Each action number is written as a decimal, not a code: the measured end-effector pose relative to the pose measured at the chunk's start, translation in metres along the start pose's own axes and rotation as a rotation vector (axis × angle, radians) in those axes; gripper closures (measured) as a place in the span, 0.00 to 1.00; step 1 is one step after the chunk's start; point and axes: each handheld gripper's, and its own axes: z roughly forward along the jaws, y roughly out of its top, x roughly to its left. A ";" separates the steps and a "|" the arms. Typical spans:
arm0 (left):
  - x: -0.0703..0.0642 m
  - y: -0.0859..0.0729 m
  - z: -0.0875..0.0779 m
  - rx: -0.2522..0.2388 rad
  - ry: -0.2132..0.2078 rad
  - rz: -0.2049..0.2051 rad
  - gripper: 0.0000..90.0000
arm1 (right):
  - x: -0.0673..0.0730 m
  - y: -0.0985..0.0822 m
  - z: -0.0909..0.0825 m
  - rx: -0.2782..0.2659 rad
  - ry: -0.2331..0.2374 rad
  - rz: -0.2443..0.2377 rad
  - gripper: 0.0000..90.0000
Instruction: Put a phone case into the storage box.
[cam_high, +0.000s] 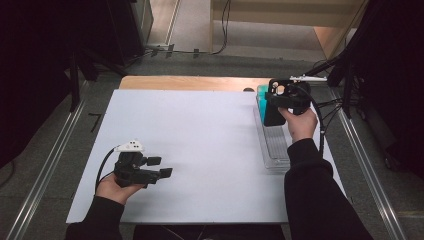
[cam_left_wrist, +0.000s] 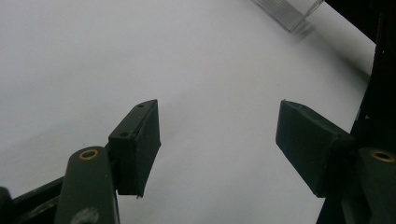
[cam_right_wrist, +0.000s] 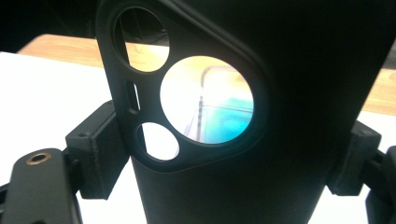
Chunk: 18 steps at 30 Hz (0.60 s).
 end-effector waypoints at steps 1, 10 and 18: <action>0.000 0.000 0.000 0.000 -0.001 0.001 0.35 | -0.001 -0.001 0.005 0.006 -0.004 0.004 0.16; 0.000 0.000 0.006 0.020 -0.005 0.011 0.35 | -0.004 -0.009 0.040 0.054 -0.039 0.022 0.15; 0.002 0.001 0.007 0.019 -0.012 0.014 0.35 | -0.005 -0.009 0.059 0.048 -0.070 0.001 0.15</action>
